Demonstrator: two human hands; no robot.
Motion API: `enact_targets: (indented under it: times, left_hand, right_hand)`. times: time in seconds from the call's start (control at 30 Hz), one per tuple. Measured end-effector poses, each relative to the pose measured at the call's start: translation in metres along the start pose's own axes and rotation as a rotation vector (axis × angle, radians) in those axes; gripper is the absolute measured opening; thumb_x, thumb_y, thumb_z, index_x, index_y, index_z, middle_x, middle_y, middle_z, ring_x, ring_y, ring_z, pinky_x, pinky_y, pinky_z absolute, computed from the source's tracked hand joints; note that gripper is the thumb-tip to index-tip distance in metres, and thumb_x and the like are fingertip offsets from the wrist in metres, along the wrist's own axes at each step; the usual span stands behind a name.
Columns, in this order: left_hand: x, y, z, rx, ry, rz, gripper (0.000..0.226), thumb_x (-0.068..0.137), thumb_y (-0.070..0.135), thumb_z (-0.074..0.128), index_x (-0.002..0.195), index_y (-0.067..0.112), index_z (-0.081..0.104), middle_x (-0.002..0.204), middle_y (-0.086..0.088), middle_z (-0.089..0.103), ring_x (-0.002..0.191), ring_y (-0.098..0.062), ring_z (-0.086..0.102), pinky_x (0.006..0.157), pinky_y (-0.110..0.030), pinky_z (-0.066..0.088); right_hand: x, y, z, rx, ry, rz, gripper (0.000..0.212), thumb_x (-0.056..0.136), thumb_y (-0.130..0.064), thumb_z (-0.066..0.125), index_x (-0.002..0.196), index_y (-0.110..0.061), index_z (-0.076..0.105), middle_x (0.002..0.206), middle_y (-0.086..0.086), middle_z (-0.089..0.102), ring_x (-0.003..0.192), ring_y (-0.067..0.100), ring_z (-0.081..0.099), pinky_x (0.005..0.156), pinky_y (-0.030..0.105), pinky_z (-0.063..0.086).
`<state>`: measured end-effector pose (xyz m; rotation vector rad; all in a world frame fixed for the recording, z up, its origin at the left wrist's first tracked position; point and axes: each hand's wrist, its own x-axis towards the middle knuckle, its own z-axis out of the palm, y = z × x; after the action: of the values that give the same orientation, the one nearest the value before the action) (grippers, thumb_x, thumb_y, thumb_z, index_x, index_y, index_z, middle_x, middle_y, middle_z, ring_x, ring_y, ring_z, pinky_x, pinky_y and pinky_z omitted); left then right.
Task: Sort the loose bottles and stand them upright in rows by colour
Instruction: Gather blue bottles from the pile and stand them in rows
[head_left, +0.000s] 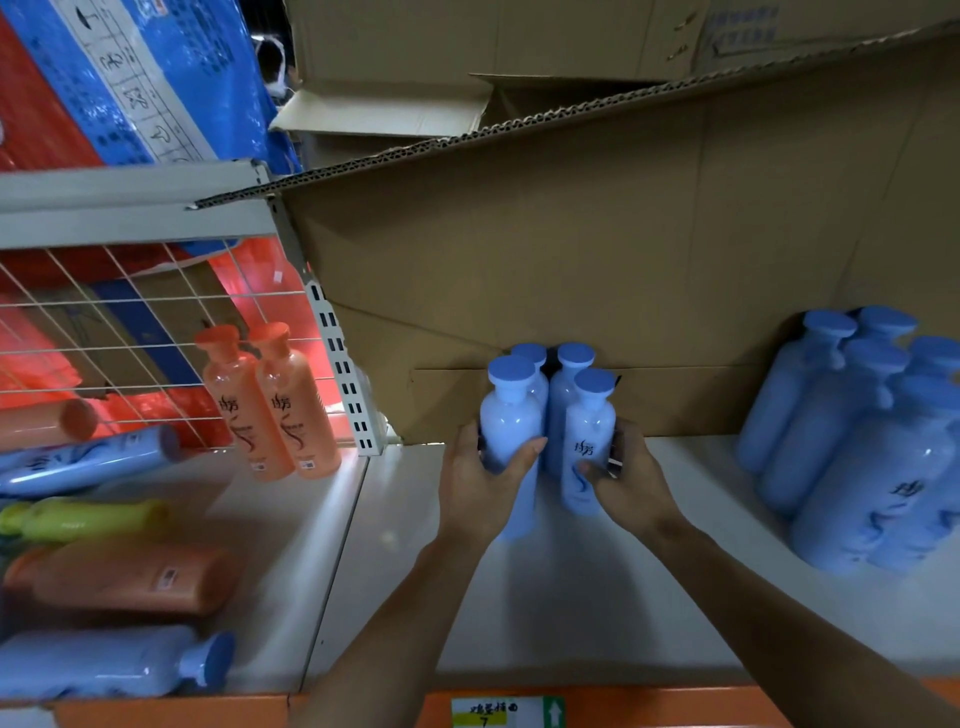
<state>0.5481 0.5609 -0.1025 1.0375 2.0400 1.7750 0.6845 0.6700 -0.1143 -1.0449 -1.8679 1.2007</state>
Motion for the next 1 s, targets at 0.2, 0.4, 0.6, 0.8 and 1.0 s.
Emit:
enact_targets:
  times: [0.2,0.4,0.6,0.8,1.0]
  left_hand:
    - [-0.006,-0.003,-0.001,-0.049,-0.019,-0.002,0.045,0.063,0.061,0.074,0.1,0.047,0.053,0.107,0.016,0.064,0.1,-0.004,0.062,0.089,-0.035,0.054]
    - [-0.013,-0.013,-0.007,0.099,-0.153,-0.02,0.077,0.06,0.061,0.078,0.125,0.043,0.042,0.118,0.02,0.059,0.106,-0.004,0.059,0.089,-0.035,0.053]
    - [-0.013,-0.015,-0.011,0.043,-0.181,-0.016,0.067,0.07,0.026,0.083,0.112,0.057,0.04,0.112,0.026,0.06,0.102,0.008,0.059,0.087,-0.026,0.052]
    - [-0.026,-0.012,-0.008,0.01,-0.206,-0.046,0.075,0.058,0.041,0.082,0.123,0.047,0.044,0.114,0.021,0.062,0.103,0.0,0.061,0.09,-0.038,0.055]
    - [-0.045,0.0,0.007,0.062,-0.271,-0.003,0.092,0.053,0.055,0.082,0.132,0.033,0.039,0.126,0.012,0.056,0.112,-0.009,0.057,0.091,-0.04,0.055]
  right_hand:
    - [0.0,0.001,0.01,0.036,0.071,-0.043,0.05,0.073,-0.01,0.077,0.112,-0.022,0.05,0.115,0.003,0.056,0.102,0.018,0.058,0.08,0.026,0.048]
    - [0.002,0.006,0.012,-0.024,0.066,-0.012,0.053,0.075,-0.011,0.074,0.119,-0.017,0.047,0.116,0.004,0.057,0.106,0.022,0.057,0.092,0.041,0.049]
    - [0.0,0.002,0.011,-0.026,0.032,0.024,0.049,0.077,-0.011,0.073,0.12,-0.012,0.049,0.115,0.004,0.062,0.106,0.022,0.059,0.093,0.04,0.049]
    - [-0.004,-0.005,0.011,-0.039,0.014,0.057,0.043,0.082,-0.012,0.068,0.119,-0.01,0.047,0.115,0.006,0.06,0.106,0.025,0.058,0.086,0.035,0.047]
    - [-0.019,-0.01,-0.01,-0.108,-0.008,0.081,0.065,0.083,-0.023,0.07,0.136,-0.007,0.035,0.134,0.009,0.049,0.123,0.027,0.048,0.096,0.035,0.043]
